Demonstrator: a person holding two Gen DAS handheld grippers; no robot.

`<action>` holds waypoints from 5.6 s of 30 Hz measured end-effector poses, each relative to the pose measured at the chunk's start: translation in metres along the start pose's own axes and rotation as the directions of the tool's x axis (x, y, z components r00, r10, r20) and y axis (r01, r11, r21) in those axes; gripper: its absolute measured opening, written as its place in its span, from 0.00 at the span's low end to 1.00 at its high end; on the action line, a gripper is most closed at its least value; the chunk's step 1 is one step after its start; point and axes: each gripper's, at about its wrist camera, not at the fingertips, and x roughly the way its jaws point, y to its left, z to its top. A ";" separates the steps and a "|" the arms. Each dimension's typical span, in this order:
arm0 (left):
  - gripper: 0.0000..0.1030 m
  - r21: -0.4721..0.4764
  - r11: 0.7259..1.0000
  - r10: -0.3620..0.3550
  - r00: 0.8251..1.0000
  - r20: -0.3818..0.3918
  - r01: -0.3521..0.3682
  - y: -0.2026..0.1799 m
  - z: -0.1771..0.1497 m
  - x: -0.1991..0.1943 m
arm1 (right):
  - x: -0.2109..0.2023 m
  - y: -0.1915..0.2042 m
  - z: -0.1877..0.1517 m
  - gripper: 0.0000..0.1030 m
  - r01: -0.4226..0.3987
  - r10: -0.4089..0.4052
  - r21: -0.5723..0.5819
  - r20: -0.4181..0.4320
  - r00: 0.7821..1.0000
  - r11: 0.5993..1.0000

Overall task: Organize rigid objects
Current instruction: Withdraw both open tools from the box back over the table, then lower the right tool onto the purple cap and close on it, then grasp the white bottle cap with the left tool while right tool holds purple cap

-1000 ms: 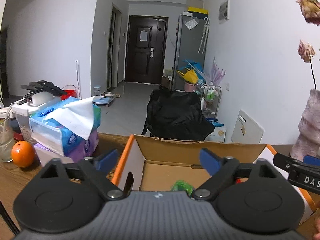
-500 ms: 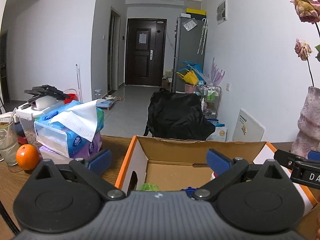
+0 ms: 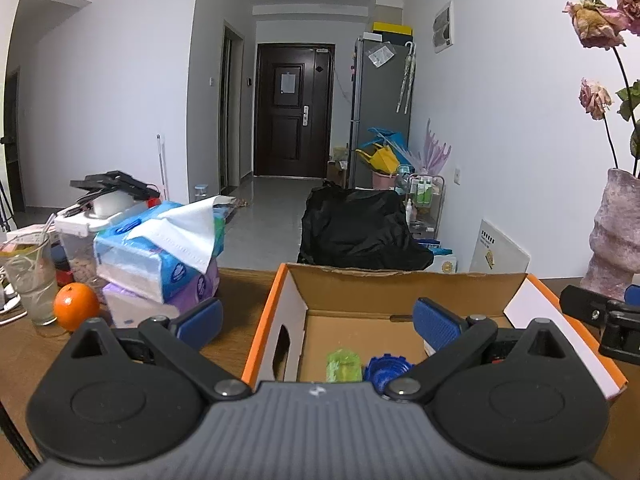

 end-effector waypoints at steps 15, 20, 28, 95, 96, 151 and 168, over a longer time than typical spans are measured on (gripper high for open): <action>1.00 -0.023 1.000 0.009 1.000 -0.006 -0.009 0.017 -0.027 -0.052 | -0.069 0.003 -0.023 1.00 -0.021 0.022 -0.034 0.032 0.999 0.999; 1.00 -0.012 1.000 0.007 1.000 -0.026 -0.007 0.018 -0.039 -0.067 | -0.085 0.007 -0.034 1.00 -0.029 0.030 -0.048 0.014 0.999 0.998; 1.00 -0.004 1.000 0.009 0.998 -0.054 -0.010 0.025 -0.056 -0.090 | -0.110 0.010 -0.050 1.00 -0.032 0.031 -0.050 -0.016 0.999 0.998; 1.00 -0.027 0.999 0.015 0.974 -0.228 -0.021 0.075 -0.108 -0.123 | -0.085 0.079 -0.119 0.70 -0.036 0.008 -0.090 -0.294 0.956 0.995; 1.00 -0.031 0.999 0.012 0.973 -0.230 -0.020 0.075 -0.108 -0.122 | -0.083 0.080 -0.119 0.69 -0.040 0.013 -0.086 -0.299 0.954 0.996; 0.40 0.036 0.997 -0.053 0.952 -0.302 0.067 0.073 -0.103 -0.042 | -0.089 0.068 -0.115 0.52 0.015 -0.022 -0.033 -0.234 0.972 0.999; 0.40 0.022 0.998 -0.044 0.972 -0.230 0.050 0.068 -0.101 -0.078 | -0.107 0.064 -0.107 0.52 -0.025 0.023 -0.009 -0.187 0.982 1.000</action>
